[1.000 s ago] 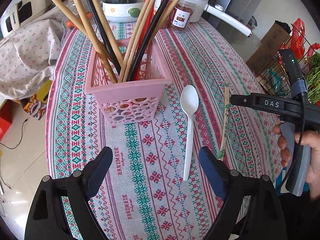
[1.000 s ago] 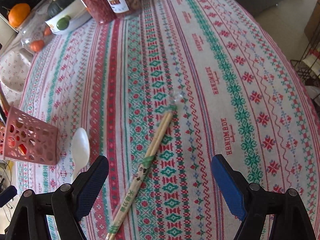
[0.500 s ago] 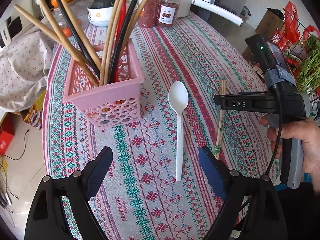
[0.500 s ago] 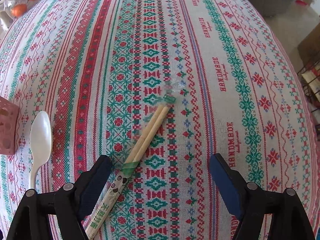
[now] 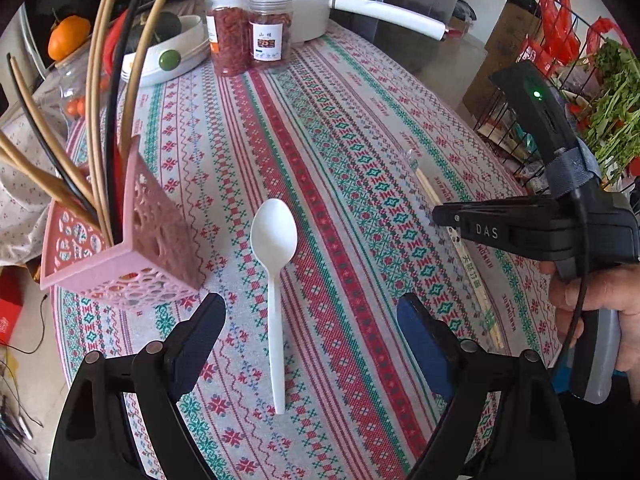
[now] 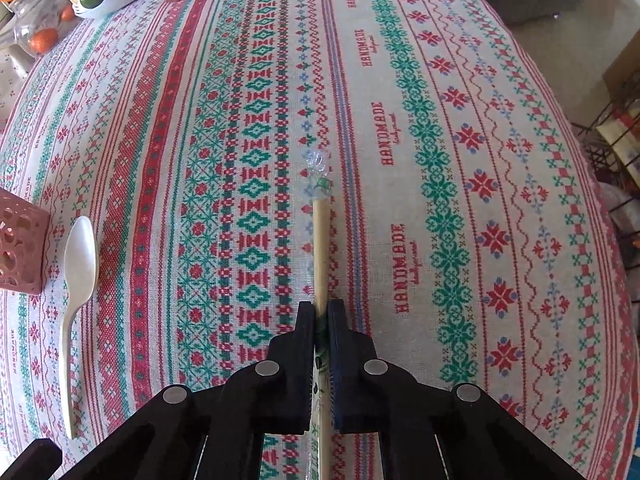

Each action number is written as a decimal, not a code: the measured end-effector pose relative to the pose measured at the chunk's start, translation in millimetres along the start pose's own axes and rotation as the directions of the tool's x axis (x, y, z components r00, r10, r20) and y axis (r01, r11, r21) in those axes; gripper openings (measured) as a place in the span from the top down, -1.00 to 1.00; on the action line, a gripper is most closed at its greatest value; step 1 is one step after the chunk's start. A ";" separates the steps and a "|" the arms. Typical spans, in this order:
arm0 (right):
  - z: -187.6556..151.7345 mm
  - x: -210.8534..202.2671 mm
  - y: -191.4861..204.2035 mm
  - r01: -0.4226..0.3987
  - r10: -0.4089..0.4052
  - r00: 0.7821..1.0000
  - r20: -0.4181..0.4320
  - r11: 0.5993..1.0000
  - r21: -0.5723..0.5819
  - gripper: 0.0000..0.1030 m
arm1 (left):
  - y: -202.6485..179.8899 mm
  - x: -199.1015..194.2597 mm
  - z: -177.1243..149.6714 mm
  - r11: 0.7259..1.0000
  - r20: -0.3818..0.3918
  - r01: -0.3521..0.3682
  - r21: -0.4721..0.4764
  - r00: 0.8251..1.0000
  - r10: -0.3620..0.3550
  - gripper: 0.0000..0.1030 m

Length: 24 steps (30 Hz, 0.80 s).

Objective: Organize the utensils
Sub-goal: 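Grasp the paper-wrapped wooden chopstick with the right tool and lift it, then grasp the white plastic spoon with the left tool and lift it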

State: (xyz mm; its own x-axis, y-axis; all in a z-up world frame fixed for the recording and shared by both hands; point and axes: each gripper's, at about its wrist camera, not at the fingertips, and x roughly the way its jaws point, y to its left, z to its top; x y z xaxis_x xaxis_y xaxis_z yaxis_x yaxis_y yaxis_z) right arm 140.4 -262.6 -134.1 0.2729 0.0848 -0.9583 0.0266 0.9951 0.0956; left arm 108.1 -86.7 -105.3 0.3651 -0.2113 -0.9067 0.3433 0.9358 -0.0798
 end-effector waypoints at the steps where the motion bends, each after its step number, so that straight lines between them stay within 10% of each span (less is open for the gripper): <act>1: -1.7 -2.6 -3.4 -0.008 0.008 1.000 0.004 1.000 0.004 0.92 | -1.6 2.7 3.7 1.000 0.004 -0.010 0.001 1.000 0.010 -0.74; 24: 0.5 -15.9 -2.2 -0.129 0.129 0.990 0.050 0.992 0.000 0.92 | 11.8 73.2 37.5 0.987 -0.078 -0.136 -0.083 0.989 0.129 -0.07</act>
State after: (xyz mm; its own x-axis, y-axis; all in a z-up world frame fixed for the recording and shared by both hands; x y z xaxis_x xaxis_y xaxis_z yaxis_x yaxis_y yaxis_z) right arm 136.5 -266.1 -118.9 0.3222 0.2099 -0.9231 -0.0090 0.9758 0.2187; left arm 171.3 -101.7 -157.1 0.3374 -0.0657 -0.9391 0.2178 0.9759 0.0099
